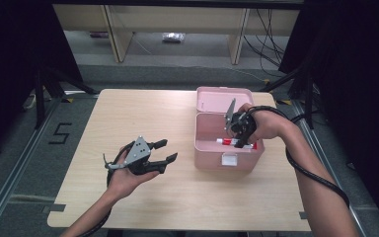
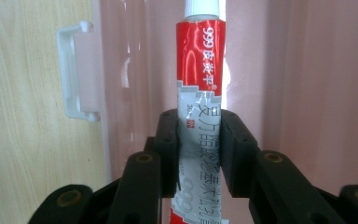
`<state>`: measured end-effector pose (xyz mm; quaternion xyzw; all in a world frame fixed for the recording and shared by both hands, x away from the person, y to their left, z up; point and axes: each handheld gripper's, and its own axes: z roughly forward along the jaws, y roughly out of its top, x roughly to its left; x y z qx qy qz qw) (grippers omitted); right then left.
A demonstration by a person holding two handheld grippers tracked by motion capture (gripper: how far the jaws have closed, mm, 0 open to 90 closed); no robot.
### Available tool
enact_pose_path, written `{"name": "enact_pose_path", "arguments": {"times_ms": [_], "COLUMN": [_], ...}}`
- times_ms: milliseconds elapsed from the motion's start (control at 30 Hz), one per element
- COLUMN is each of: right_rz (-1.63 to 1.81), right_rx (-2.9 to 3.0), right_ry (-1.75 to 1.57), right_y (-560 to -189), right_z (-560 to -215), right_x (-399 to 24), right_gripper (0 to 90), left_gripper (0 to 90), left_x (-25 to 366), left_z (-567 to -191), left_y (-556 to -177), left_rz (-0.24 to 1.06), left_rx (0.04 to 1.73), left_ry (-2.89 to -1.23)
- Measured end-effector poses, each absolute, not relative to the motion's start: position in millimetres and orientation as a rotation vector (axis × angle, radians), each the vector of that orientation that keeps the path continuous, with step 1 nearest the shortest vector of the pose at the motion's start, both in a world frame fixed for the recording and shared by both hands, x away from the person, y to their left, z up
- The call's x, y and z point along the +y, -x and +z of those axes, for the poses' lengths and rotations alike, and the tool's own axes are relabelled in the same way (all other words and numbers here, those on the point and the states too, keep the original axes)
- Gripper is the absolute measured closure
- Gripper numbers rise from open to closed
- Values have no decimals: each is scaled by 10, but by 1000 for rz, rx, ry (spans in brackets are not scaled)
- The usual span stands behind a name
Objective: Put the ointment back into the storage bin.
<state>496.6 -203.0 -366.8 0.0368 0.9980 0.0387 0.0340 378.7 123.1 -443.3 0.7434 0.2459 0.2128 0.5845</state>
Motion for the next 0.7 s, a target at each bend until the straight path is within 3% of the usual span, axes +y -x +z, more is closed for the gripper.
{"name": "enact_pose_path", "arguments": {"times_ms": [700], "right_rz": [136], "right_rx": [3085], "right_ry": [-165], "right_y": [-5006], "right_z": [-3739], "right_x": [-2069], "right_gripper": [721], "left_gripper": [400], "left_x": [1206], "left_z": [-4468], "left_y": [-3782], "left_rz": [489], "left_rx": [574], "left_ry": [-1736]}}
